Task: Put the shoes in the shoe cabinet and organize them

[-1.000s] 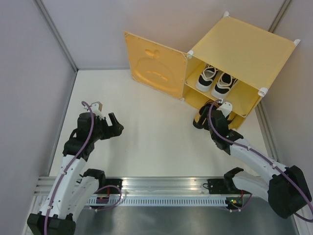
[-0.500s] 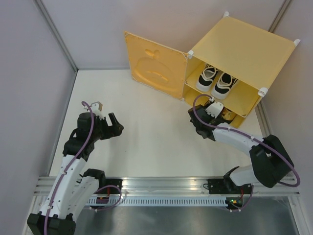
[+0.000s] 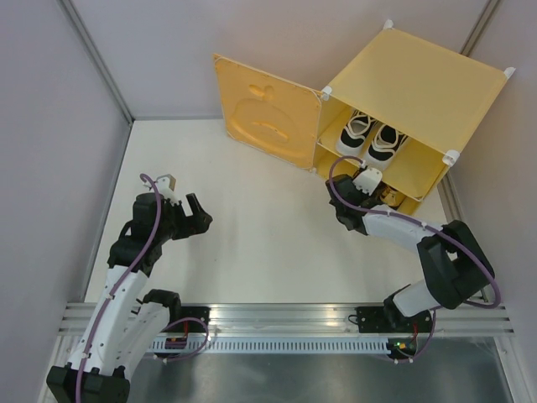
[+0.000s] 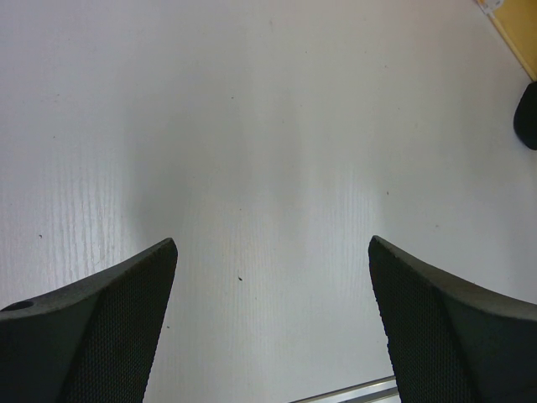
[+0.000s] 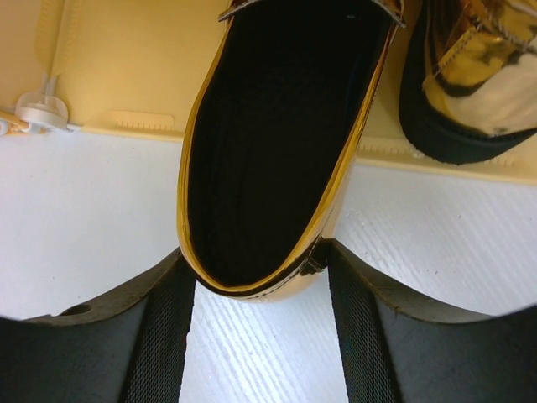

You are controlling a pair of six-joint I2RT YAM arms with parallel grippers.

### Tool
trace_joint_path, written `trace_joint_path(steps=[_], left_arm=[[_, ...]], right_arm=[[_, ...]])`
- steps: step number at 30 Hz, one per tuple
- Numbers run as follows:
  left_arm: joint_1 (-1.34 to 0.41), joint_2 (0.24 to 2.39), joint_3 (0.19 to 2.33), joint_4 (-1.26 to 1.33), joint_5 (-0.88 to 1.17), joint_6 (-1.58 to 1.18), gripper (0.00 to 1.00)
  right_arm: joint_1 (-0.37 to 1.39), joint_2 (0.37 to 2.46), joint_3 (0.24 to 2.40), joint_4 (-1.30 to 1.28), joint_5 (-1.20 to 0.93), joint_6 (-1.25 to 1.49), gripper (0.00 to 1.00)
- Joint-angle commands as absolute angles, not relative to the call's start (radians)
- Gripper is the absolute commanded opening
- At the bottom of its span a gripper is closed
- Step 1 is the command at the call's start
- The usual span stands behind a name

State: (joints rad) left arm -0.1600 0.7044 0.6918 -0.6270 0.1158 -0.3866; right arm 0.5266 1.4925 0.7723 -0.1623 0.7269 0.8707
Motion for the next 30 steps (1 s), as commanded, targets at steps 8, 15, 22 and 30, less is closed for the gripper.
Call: trace_joint_path(steps=[8, 15, 22, 30], left_arm=[[-0.16, 0.704, 0.686, -0.611, 0.143, -0.382, 0.97], [-0.16, 0.704, 0.686, -0.612, 0.137, -0.382, 0.97], [-0.16, 0.701, 0.686, -0.611, 0.14, -0.382, 0.97], [-0.16, 0.696, 0.686, -0.612, 0.133, -0.385, 0.97]], right_arm=[[0.402, 1.448, 0.756, -0.049, 0.672, 0.526, 0.25], [0.36, 1.447, 0.773, -0.071, 0.658, 0.502, 0.18], [0.364, 1.31, 0.706, -0.084, 0.702, 0.52, 0.14], [0.36, 1.319, 0.761, -0.035, 0.698, 0.35, 0.04]])
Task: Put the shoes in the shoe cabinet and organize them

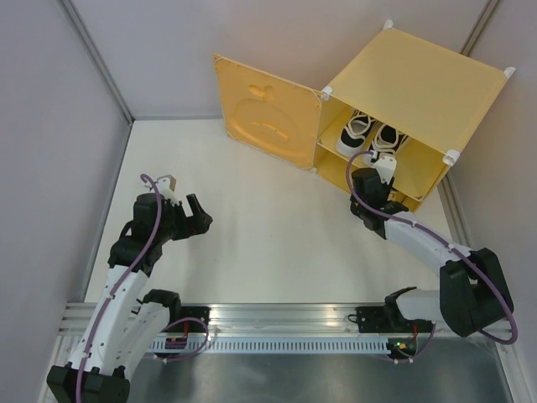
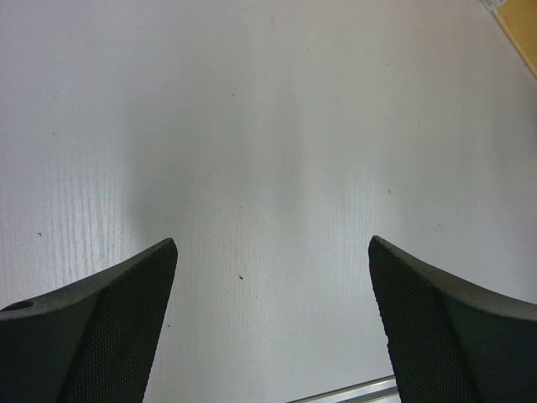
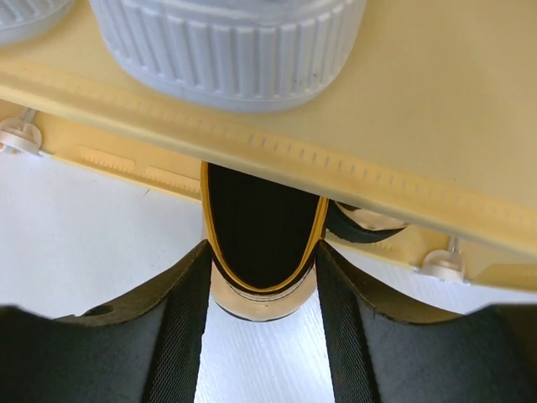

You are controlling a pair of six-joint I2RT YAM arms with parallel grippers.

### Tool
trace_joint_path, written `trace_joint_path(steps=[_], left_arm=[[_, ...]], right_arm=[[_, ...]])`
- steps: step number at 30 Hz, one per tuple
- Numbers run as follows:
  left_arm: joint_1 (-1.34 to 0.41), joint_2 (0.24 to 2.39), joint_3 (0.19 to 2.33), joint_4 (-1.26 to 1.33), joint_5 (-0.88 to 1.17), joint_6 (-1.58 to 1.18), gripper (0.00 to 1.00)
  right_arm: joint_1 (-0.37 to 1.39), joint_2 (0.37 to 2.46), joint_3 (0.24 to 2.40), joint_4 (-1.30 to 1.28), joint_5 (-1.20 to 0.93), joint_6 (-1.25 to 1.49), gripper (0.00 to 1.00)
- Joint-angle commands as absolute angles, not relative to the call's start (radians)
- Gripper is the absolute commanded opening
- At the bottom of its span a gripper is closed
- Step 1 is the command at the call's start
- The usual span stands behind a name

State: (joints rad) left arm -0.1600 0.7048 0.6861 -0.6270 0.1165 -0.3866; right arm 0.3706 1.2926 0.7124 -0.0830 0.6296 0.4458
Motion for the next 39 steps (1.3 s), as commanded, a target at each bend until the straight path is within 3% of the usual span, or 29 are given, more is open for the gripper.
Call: trace_joint_path(steps=[1, 19, 21, 22, 23, 26, 28, 34, 39], left_arm=[[-0.16, 0.698, 0.686, -0.611, 0.133, -0.385, 0.97], [-0.16, 0.699, 0.684, -0.612, 0.13, -0.385, 0.97], [-0.16, 0.699, 0.684, -0.612, 0.132, -0.385, 0.97], [-0.16, 0.699, 0.683, -0.612, 0.132, -0.385, 0.97], [-0.16, 0.699, 0.684, -0.611, 0.133, -0.385, 0.97], [-0.16, 0.698, 0.686, -0.611, 0.133, -0.383, 0.97], [-0.16, 0.698, 0.686, -0.611, 0.137, -0.384, 0.97], [-0.16, 0.699, 0.686, -0.611, 0.138, -0.384, 0.97], [-0.16, 0.696, 0.684, -0.611, 0.137, -0.383, 0.97]], right_arm=[[0.356, 1.334, 0.764, -0.034, 0.699, 0.344, 0.03], [0.288, 1.465, 0.772, 0.066, 0.69, 0.385, 0.02], [0.285, 1.457, 0.794, 0.036, 0.657, 0.391, 0.14], [0.285, 1.457, 0.795, 0.035, 0.657, 0.399, 0.15], [0.285, 1.428, 0.787, 0.025, 0.626, 0.402, 0.26], [0.287, 1.367, 0.747, 0.006, 0.572, 0.437, 0.5], [0.287, 1.307, 0.727, 0.003, 0.506, 0.457, 0.61], [0.288, 1.218, 0.68, -0.107, 0.362, 0.485, 0.7], [0.288, 1.195, 0.618, -0.135, 0.289, 0.525, 0.65]])
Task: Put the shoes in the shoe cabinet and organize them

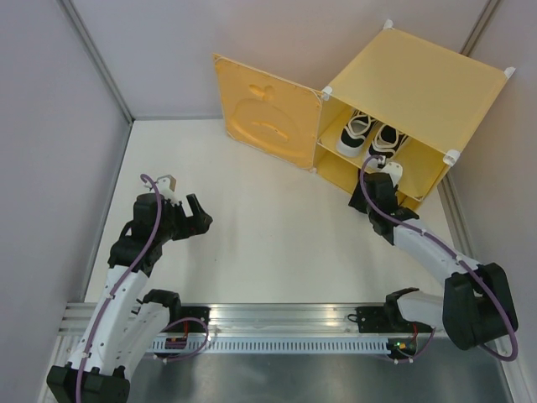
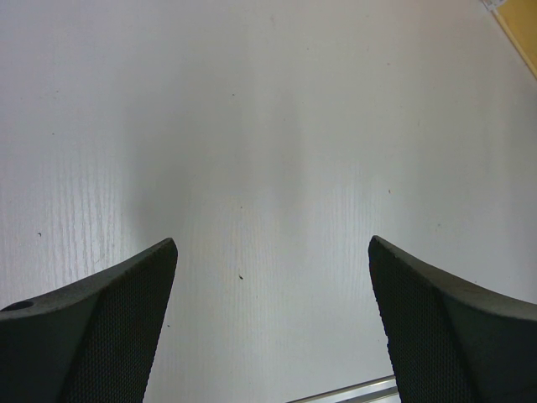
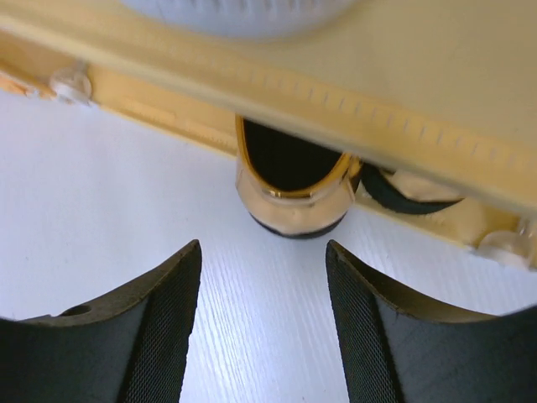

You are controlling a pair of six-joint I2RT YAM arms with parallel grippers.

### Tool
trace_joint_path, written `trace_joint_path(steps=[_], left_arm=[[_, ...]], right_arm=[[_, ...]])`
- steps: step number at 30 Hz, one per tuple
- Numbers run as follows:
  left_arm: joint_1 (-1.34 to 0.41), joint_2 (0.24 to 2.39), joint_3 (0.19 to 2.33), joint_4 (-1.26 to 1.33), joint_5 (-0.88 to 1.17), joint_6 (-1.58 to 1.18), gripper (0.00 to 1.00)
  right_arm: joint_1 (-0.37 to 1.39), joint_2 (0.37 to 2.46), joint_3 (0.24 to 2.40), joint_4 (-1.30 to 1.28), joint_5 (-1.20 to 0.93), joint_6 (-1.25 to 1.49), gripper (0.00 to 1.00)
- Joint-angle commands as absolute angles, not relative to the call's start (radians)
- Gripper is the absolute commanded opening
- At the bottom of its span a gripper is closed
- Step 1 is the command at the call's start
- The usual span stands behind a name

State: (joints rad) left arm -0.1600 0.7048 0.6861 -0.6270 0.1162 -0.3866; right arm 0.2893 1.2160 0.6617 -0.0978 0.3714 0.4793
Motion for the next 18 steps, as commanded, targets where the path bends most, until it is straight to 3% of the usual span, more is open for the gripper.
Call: trace_joint_path(steps=[1, 6, 18], left_arm=[[-0.16, 0.696, 0.684, -0.612, 0.138, -0.383, 0.97], [-0.16, 0.696, 0.684, -0.612, 0.138, -0.383, 0.97], [-0.16, 0.699, 0.683, -0.612, 0.132, -0.385, 0.96]], right_arm=[[0.288, 1.192, 0.603, -0.127, 0.26, 0.532, 0.65], [0.29, 1.259, 0.532, -0.06, 0.229, 0.537, 0.65], [0.29, 1.48, 0.641, 0.067, 0.29, 0.442, 0.64]])
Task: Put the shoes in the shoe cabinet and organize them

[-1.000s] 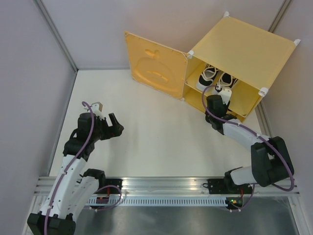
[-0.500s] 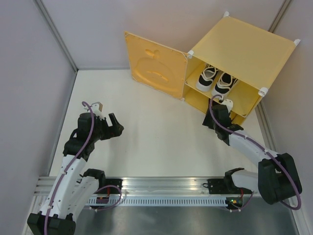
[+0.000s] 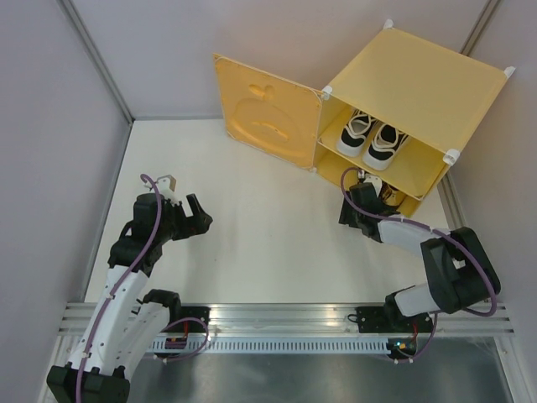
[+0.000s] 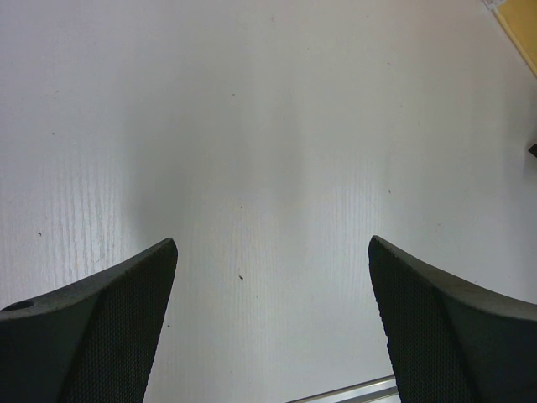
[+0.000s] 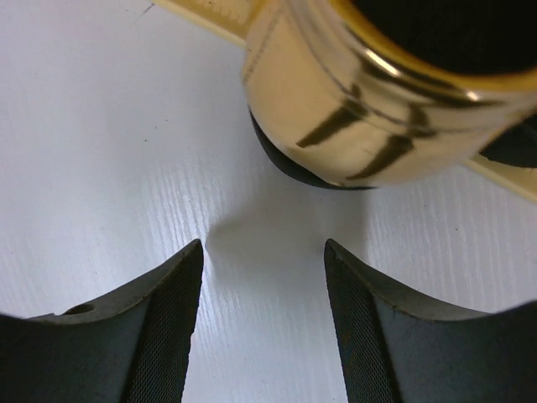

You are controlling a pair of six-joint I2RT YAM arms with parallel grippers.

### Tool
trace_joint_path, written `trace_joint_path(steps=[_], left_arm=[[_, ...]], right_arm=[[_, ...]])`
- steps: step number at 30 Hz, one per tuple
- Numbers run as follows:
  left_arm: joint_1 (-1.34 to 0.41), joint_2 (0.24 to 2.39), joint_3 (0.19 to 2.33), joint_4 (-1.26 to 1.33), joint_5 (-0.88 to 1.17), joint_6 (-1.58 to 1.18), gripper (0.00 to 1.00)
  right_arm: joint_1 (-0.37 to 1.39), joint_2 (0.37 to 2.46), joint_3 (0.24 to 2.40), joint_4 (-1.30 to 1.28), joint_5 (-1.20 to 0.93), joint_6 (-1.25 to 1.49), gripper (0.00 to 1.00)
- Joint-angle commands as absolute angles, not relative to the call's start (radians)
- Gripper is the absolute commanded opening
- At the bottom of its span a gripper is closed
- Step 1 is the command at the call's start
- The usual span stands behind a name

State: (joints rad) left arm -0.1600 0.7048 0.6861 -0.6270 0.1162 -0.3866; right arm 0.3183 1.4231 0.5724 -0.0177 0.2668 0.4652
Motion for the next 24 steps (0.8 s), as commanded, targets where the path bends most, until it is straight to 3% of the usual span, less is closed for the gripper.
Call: trace_joint_path(steps=[1, 24], left_arm=[[-0.16, 0.698, 0.684, -0.611, 0.132, -0.387, 0.97], [-0.16, 0.704, 0.684, -0.611, 0.129, -0.385, 0.97]], right_arm=[[0.29, 1.5, 0.661, 0.066, 0.288, 0.44, 0.65], [0.276, 1.704, 0.867, 0.063, 0.35, 0.434, 0.64]])
